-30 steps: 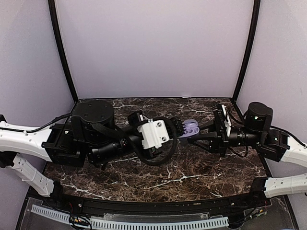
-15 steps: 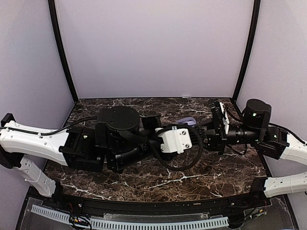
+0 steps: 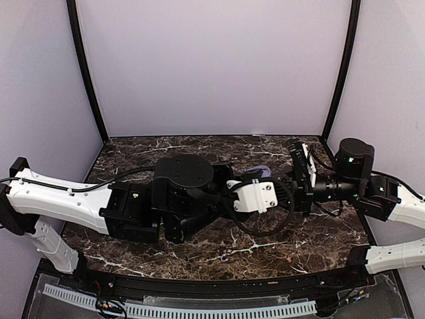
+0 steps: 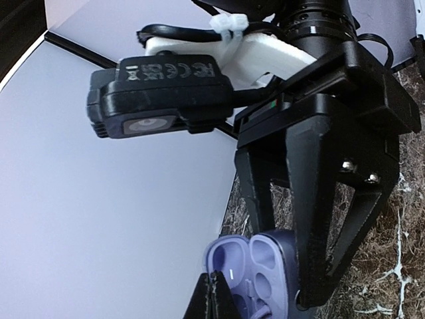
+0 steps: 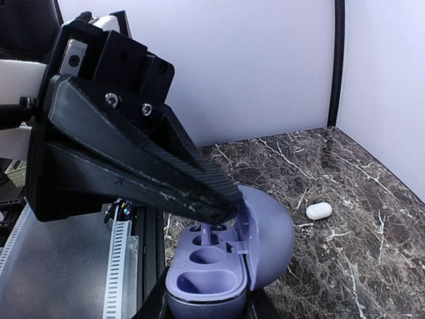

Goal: Insert the wireless bluetooth earbuds into the charging case

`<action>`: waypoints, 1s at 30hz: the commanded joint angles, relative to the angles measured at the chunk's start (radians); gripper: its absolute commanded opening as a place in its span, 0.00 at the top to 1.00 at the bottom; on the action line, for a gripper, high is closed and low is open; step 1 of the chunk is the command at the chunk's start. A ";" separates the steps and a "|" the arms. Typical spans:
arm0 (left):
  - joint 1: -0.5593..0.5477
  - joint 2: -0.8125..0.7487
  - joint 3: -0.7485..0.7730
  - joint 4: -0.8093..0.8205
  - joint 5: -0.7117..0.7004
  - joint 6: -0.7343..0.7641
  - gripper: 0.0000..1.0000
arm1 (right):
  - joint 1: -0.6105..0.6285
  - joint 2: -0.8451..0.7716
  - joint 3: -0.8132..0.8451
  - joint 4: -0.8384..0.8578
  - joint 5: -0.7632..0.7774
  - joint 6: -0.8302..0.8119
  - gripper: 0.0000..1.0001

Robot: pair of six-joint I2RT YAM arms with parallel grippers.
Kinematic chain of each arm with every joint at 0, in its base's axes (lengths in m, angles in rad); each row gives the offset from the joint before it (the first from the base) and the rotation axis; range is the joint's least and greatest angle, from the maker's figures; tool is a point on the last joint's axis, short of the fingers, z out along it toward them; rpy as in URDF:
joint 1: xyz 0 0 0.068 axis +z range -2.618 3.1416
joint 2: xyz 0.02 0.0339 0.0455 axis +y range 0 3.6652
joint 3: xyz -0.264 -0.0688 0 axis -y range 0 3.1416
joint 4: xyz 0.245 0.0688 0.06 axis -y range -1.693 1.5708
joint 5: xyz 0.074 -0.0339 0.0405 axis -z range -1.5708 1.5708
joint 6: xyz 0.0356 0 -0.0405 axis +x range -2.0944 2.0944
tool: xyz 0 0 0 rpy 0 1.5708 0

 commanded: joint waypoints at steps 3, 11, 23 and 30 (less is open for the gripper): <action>0.068 -0.053 0.056 -0.086 0.022 -0.238 1.00 | 0.002 -0.038 -0.023 0.015 0.220 0.057 1.00; 0.193 -0.300 -0.169 -0.308 0.270 -0.837 0.19 | -0.042 -0.085 -0.068 -0.015 0.332 0.107 1.00; 0.070 -0.348 -0.482 -0.584 0.567 -1.339 0.11 | -0.084 -0.110 -0.083 -0.052 0.327 0.116 1.00; -0.117 -0.088 -0.410 -0.757 0.391 -1.133 0.30 | -0.092 -0.132 -0.094 -0.061 0.311 0.121 1.00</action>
